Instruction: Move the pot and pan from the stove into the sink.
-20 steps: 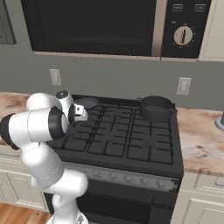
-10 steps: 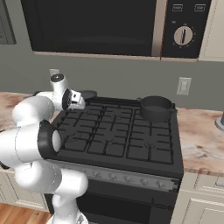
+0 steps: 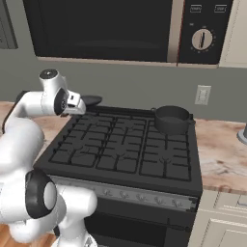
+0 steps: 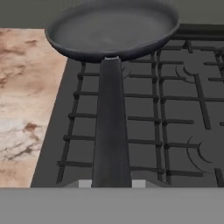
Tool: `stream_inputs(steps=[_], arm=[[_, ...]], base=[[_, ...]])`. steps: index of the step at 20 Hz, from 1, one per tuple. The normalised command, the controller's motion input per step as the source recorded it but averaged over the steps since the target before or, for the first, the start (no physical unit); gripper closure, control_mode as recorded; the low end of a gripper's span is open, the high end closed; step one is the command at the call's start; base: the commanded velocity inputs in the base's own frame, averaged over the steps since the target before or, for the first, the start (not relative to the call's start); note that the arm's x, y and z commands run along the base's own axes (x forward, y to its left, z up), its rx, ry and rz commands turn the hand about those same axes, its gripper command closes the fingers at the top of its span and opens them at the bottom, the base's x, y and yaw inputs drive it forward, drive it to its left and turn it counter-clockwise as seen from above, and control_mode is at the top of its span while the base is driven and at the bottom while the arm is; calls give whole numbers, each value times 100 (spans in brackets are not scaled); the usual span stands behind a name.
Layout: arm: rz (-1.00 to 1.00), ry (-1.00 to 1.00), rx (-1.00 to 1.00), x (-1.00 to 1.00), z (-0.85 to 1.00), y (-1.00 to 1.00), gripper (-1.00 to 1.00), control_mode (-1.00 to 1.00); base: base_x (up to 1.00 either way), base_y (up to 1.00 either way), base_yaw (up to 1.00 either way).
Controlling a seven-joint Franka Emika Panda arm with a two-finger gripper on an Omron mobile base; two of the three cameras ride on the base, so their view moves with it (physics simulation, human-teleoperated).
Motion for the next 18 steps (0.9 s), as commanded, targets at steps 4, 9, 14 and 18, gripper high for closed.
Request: stream_inputs(steps=[4, 9, 14, 18], arm=[[0, -4, 1, -88, 63, -6, 100, -100], [0, -5, 0, -98, 52, -9, 100, -100], [8, -12, 0, -97, 12, -10, 100, -100], [13, -15, 0, -90, -1, -17, 100, -100]], base=[[0, 0, 0], [0, 0, 0], [0, 0, 0], [0, 0, 0]])
